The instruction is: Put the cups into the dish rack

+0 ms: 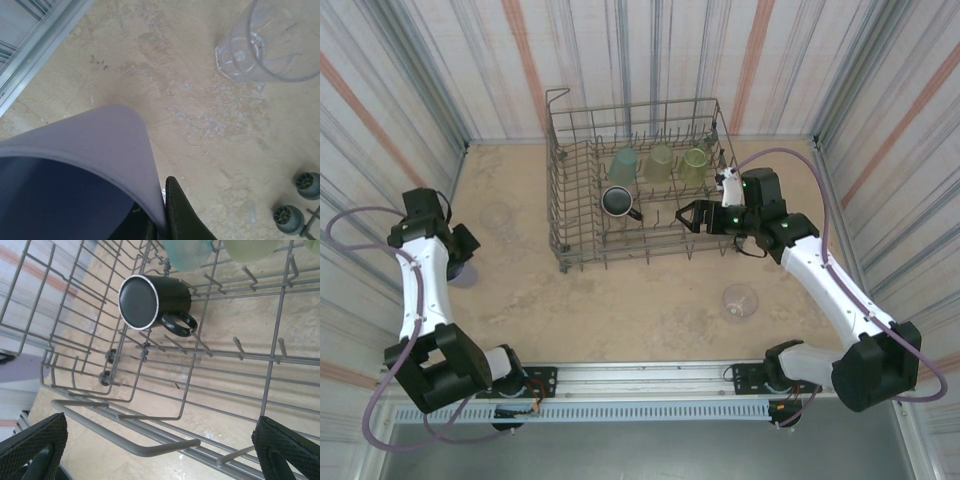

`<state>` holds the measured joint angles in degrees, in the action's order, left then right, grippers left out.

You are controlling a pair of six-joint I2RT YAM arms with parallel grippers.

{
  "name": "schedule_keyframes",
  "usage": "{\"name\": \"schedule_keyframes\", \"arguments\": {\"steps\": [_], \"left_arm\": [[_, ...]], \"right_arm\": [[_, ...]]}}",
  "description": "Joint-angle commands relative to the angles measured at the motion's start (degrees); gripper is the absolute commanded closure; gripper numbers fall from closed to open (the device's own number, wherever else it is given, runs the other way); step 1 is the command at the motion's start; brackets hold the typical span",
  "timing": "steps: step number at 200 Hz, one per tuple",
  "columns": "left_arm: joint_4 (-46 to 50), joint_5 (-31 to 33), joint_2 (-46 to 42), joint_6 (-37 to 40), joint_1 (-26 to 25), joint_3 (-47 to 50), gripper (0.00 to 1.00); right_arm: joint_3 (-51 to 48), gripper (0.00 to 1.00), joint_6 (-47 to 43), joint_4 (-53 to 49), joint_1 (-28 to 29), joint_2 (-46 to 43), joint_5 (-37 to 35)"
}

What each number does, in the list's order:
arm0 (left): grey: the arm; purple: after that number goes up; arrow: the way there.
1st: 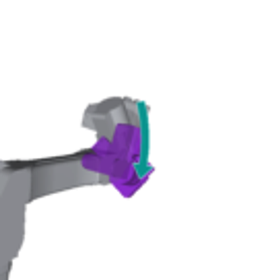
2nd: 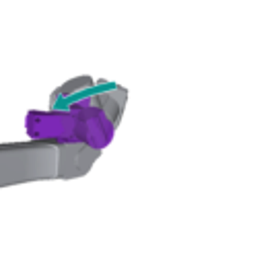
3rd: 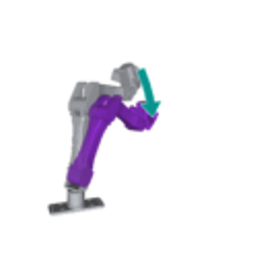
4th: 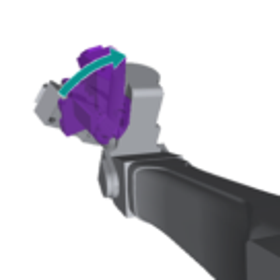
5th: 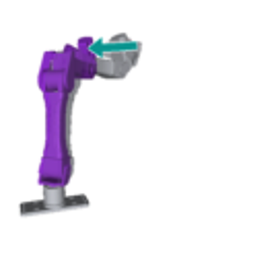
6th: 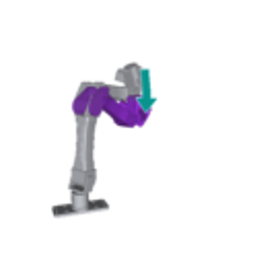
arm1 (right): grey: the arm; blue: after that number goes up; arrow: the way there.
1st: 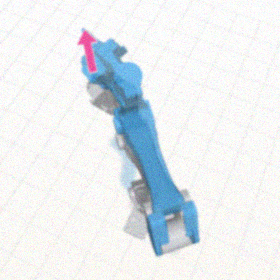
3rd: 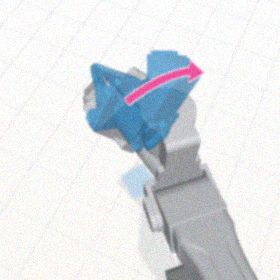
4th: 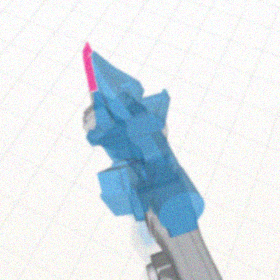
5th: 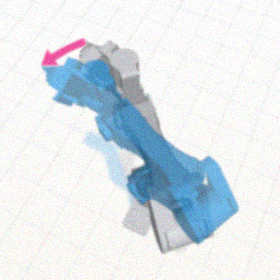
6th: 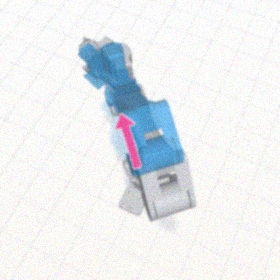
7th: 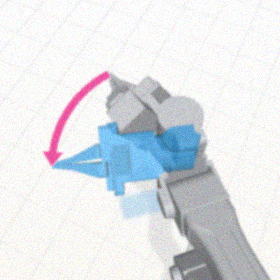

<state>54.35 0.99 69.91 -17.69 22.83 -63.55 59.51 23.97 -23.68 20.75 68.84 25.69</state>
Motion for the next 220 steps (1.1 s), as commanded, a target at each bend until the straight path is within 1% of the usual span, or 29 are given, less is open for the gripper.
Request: {"name": "schedule_keyframes", "arguments": {"steps": [1,36,60,97,136,188,220], "left_arm": [[3.38,0.46,-0.63,-0.97,0.18,-3.9,1.0],[4.81,-1.22,-1.82,-0.7,0.11,-6.61,1.0],[5.07,-4.01,-2.89,-0.46,0.13,-7.93,1.0],[2.32,-7.94,-5.08,-0.54,0.11,-8.71,1.0],[1.6,-14.45,-5.58,-1.53,0.11,-10.19,1.0],[-1.99,-23.68,-7.92,-2.5,0.11,-8.99,1.0],[-3.85,-26.49,-9.38,-3.6,0.11,-9.59,1.0]], "right_arm": [[2.23,0.01,1.08,-1.59,1.15,-0.4,-1.07],[4.33,0.01,1.13,-2.61,3.08,1.02,-2.28],[5.41,0.01,1.77,-2.48,5.24,1.51,-3.97],[7.73,0.01,1.82,-2.95,8.27,2.88,-5.22],[9.61,0.01,2.05,-3.22,9.71,4.93,-5.86],[10.6,0.01,2.99,-3.15,11.53,5.83,-6.81],[11.4,0.01,3.1,-2.82,12.4,6.95,-7.21]]}}
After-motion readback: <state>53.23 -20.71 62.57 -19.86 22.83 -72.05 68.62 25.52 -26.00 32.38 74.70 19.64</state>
